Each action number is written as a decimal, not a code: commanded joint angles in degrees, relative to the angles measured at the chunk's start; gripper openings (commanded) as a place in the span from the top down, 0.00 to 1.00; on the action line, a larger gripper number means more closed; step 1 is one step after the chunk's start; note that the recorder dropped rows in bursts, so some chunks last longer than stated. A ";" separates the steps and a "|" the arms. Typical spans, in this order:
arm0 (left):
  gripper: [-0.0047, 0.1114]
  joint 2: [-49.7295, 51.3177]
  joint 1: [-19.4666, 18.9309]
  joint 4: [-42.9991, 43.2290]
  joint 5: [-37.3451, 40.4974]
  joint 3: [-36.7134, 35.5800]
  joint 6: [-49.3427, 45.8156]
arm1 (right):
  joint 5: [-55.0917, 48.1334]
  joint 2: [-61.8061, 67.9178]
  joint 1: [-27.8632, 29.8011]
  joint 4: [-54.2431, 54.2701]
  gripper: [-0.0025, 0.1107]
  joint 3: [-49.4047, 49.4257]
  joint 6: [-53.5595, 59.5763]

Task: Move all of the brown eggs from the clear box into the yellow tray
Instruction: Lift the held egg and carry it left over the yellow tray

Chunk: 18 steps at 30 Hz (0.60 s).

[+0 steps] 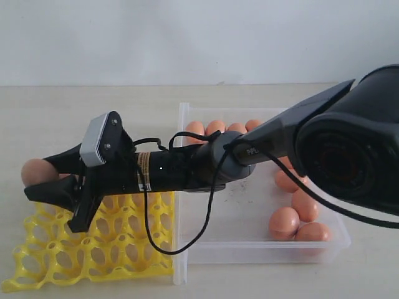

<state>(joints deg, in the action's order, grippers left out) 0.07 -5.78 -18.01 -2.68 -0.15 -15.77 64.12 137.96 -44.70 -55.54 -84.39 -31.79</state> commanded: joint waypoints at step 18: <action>0.93 -0.07 0.33 -0.27 -0.32 0.15 -0.20 | -28.29 0.47 -7.04 15.74 0.98 -7.80 -29.17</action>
<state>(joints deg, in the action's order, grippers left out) 0.07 -5.78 -18.01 -2.68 -0.15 -15.77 44.95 138.94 -50.53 -44.57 -91.99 -59.50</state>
